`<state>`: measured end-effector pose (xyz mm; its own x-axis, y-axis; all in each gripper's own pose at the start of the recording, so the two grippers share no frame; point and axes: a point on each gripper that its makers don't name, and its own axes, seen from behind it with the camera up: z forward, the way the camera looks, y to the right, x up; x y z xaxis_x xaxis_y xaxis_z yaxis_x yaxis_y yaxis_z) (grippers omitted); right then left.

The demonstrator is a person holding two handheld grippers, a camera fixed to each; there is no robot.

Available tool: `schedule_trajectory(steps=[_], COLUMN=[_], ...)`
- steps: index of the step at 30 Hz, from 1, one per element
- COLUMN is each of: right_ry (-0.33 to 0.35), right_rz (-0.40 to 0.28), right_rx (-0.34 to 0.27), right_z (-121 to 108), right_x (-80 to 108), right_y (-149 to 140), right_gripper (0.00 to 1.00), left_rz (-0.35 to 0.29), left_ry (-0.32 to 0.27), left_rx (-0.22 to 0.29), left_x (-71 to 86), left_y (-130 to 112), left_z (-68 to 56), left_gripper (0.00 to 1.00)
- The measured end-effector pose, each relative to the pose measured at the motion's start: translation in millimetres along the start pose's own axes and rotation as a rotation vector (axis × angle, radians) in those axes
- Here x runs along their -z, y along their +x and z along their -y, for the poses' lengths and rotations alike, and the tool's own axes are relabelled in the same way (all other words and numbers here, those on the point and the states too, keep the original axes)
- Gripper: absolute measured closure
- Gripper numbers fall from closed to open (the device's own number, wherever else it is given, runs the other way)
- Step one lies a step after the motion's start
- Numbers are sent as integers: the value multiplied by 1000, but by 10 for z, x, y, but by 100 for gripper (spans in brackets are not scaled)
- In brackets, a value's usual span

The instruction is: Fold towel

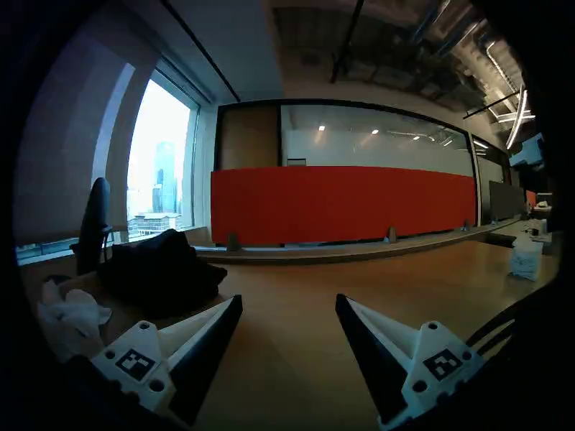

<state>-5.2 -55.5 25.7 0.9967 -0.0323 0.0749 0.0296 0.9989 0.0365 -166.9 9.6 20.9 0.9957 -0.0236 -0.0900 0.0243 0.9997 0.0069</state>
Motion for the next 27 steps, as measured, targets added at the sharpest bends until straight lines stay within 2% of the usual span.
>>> schedule_trajectory(steps=[3, 15, 27], right_ry=[-2, -1, -10], right_rz=[1, -3, -63], right_rx=[1, 1, 18], right_z=[-10, -57, -226], right_x=[11, 16, 6], right_y=[0, 4, 110], right_gripper=[3, 3, 3], left_rz=[-2, -2, -4], left_ry=[2, 0, 1], left_rx=[13, 10, 9], left_x=[0, -14, -26], left_y=[-9, -35, -71], left_z=[20, 6, -1], left_gripper=[4, 4, 3])
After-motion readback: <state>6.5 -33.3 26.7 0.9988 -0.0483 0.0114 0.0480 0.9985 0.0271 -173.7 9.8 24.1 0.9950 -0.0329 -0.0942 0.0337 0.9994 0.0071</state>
